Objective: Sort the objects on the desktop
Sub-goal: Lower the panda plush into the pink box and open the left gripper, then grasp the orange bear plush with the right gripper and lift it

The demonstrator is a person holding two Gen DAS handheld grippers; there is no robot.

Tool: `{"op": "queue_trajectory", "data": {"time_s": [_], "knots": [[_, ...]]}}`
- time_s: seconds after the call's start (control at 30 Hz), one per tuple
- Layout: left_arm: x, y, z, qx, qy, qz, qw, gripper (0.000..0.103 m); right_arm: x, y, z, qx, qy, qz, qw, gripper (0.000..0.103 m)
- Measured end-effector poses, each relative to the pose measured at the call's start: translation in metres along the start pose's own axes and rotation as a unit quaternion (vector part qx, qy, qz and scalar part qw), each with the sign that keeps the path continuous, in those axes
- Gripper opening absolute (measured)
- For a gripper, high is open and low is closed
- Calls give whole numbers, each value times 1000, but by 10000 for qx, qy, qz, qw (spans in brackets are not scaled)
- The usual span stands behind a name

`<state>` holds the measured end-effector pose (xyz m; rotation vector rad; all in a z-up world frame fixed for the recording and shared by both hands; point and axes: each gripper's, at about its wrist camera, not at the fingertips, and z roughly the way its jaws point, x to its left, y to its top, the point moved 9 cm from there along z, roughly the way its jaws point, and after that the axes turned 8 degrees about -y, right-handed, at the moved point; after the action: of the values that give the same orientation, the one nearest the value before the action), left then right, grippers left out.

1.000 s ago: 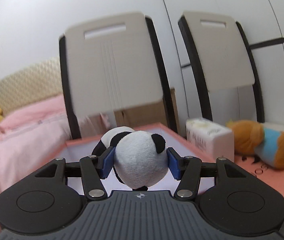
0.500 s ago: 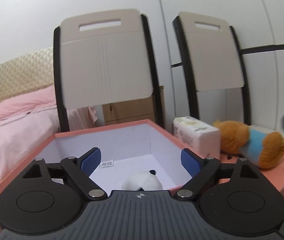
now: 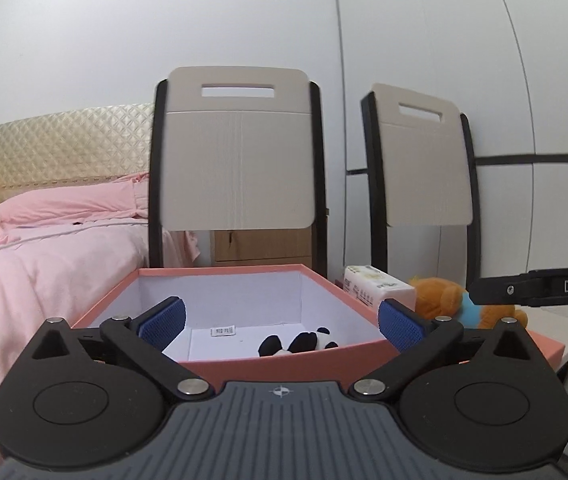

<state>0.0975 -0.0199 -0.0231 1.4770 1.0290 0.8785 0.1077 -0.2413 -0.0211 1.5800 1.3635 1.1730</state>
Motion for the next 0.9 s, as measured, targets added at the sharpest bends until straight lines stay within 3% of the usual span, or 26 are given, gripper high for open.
{"op": "queue_trajectory", "data": {"time_s": [0.3, 0.53, 0.73, 0.9], "knots": [[15, -7, 1, 105, 271, -111, 9995, 103, 19, -2, 1, -117, -38, -239, 9996, 103], [23, -7, -1, 84, 470, -143, 9988, 103, 2, 17, 9, -21, -32, -134, 9999, 103], [36, -12, 3, 176, 750, -222, 9968, 103, -25, 50, 59, 142, -522, -644, 9965, 103], [43, -20, 8, 265, 933, -139, 9952, 103, -55, 41, 109, 518, -878, -810, 9915, 103]]}}
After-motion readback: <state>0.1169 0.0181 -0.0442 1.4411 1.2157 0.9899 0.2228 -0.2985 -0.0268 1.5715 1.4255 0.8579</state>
